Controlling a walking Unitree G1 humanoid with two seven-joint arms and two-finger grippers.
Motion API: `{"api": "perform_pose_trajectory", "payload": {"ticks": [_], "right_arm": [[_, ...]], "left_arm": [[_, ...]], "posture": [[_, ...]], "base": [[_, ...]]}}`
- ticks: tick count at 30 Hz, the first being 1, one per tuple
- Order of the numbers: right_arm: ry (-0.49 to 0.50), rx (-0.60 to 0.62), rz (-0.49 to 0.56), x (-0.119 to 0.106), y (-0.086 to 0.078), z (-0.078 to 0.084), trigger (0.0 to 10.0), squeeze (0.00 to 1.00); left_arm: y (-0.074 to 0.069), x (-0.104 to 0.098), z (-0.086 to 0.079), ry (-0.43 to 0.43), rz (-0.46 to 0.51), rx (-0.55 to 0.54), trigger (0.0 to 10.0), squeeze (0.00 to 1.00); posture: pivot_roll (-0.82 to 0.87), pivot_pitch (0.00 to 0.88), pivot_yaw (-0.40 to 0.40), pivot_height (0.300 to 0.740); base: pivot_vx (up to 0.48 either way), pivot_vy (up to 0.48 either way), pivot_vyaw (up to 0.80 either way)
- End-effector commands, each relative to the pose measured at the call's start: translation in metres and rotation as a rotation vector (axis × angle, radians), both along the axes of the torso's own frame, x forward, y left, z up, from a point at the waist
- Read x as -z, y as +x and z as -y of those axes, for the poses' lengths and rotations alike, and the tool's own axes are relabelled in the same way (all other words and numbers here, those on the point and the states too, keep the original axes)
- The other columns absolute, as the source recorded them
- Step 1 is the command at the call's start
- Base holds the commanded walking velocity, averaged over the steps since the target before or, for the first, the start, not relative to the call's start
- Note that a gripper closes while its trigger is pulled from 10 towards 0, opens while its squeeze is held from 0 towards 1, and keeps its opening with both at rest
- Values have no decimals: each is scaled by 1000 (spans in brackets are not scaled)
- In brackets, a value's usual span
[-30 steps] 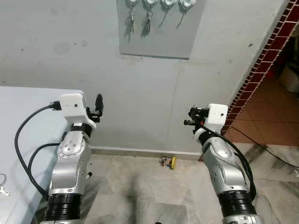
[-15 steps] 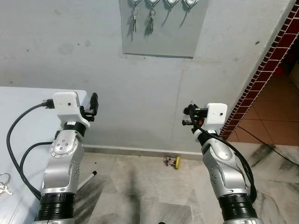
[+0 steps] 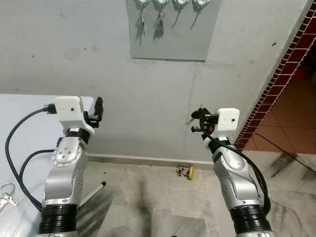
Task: Hang keys on a hook
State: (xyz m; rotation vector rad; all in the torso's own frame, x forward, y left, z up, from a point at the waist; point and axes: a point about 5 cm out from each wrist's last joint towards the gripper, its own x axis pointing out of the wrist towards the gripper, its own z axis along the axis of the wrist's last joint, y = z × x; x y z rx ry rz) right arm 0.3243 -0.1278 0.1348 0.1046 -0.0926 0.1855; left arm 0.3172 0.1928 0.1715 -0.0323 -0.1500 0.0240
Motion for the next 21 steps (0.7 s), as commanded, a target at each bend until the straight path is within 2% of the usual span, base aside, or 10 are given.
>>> {"api": "perform_pose_trajectory", "payload": {"ticks": [1,9,11,12,15,17,21], "right_arm": [[2,-8,10,-3,3,-4,10000,0],[2,-29,14,-5,4,-9,10000,0],[3,-46,32,-7,5,-8,10000,0],[-14,-39,26,-5,6,-7,10000,0],[12,-35,26,-9,6,-6,10000,0],[-2,-43,59,-14,6,-5,10000,0],[4,-33,92,-21,5,-2,10000,0]], "left_arm": [[1,-5,-3,17,4,1,10000,0],[-4,-3,-9,23,-5,-26,10000,0],[-7,3,-5,-6,-8,-7,10000,0],[-6,6,-5,9,-23,-17,10000,0],[-5,6,-2,-22,-35,-2,10000,0],[-3,5,1,1,-32,3,10000,0],[-2,4,1,-22,-39,20,10000,0]], "posture": [[-84,63,40,740],[-69,88,20,740],[-78,80,14,740],[-82,83,14,740],[-83,87,14,740],[-86,86,17,740],[-100,86,17,740]], "base": [[0,0,0],[0,0,0],[0,0,0],[0,0,0],[0,0,0],[0,0,0],[0,0,0]]}}
